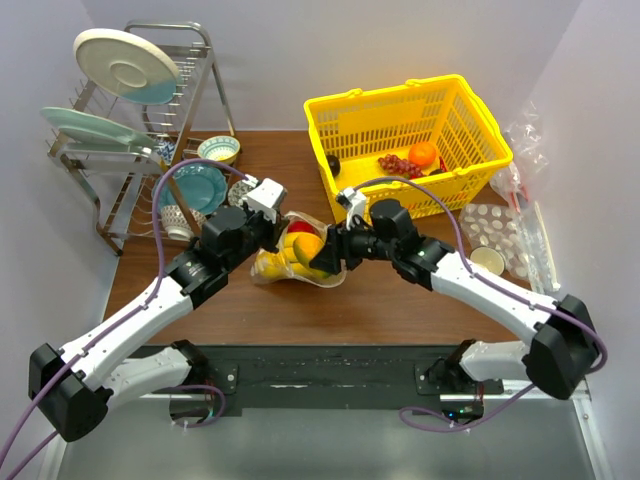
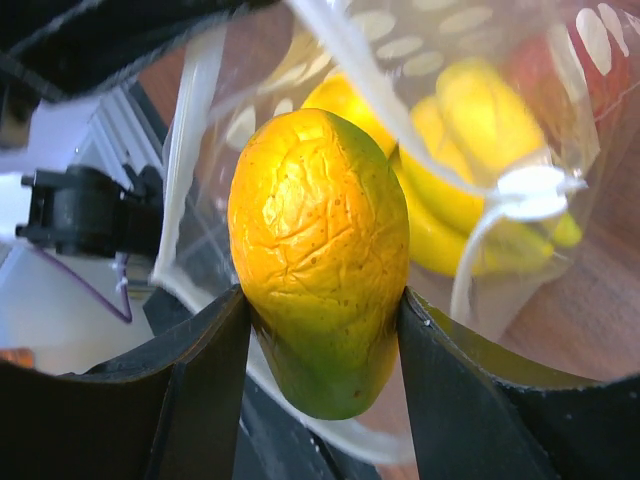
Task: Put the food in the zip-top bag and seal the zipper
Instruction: Place the fake fruit in the zipper food storage bag, then pick up the fake vegetable from the bin.
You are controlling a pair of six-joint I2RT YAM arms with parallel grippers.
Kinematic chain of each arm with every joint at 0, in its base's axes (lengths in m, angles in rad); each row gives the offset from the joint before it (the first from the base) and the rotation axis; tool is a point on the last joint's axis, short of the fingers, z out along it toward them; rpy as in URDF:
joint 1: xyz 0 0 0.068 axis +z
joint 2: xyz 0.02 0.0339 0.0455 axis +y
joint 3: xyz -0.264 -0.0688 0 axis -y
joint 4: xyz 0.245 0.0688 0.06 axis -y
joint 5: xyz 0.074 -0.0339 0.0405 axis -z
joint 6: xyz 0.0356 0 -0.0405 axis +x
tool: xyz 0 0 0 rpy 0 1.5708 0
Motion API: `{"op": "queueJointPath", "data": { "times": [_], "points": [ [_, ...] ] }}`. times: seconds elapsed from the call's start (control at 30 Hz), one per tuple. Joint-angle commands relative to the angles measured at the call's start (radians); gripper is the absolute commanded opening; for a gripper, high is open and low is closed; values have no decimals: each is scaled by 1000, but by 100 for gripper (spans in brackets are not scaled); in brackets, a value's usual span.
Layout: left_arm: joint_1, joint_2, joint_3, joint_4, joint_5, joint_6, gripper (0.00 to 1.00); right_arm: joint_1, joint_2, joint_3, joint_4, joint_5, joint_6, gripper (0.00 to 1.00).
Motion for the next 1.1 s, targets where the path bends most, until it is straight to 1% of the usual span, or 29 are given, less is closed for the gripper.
{"op": "queueJointPath", "data": {
  "times": [0.0,0.1,0.13,0.17,0.23,0.27,0.3,0.33,0.37,0.4,0.43,0.5,0.57,0.6,0.7,0.73,0.8,0.83,0.9,0.97,1.0,1.03,1.07],
  "points": [
    [5,-21,38,21,18,18,0,11,78,89,124,86,80,30],
    [7,-14,41,22,19,18,0,17,138,126,161,126,131,42],
    [5,-11,40,18,19,18,0,19,154,143,172,135,145,47],
    [5,-9,40,18,19,20,0,22,169,149,187,131,160,56],
    [5,-9,41,12,15,21,0,28,174,175,204,122,168,64],
    [7,-9,41,9,10,23,0,34,171,181,204,120,163,71],
    [5,-12,41,9,3,23,0,34,159,188,190,117,159,74],
    [5,-14,41,8,-1,24,0,34,149,200,178,119,151,75],
    [7,-15,41,8,-4,24,0,34,139,210,157,128,124,78],
    [5,-17,40,8,-8,24,0,34,119,221,100,137,108,82],
    [5,-17,40,9,-8,24,0,33,105,246,68,149,90,84],
    [5,-14,40,11,-8,26,0,33,80,266,-19,195,47,91],
    [5,-14,43,11,-10,26,0,33,40,290,-67,243,7,95],
    [5,-11,41,11,-11,27,0,33,25,298,-105,278,-7,99],
    [5,-11,46,9,-13,27,0,31,-42,312,-133,374,-38,99],
    [5,-9,44,11,-11,27,0,33,-59,301,-132,381,-50,99],
    [7,-11,44,9,-11,27,0,31,-108,293,-144,456,-59,99],
    [7,-11,43,11,-11,27,0,29,-124,290,-164,540,-49,99],
    [5,-12,41,6,-14,27,0,25,-156,283,-158,589,-56,99],
    [5,-14,40,6,-19,27,0,7,-153,322,-185,631,-93,99],
    [7,-17,40,8,-22,27,0,0,-126,356,-246,651,-107,98],
    [5,-18,40,8,-22,27,0,-4,-112,425,-273,690,-122,98],
    [5,-23,37,6,-22,27,0,-15,-93,456,-294,712,-148,98]
  ]
}}
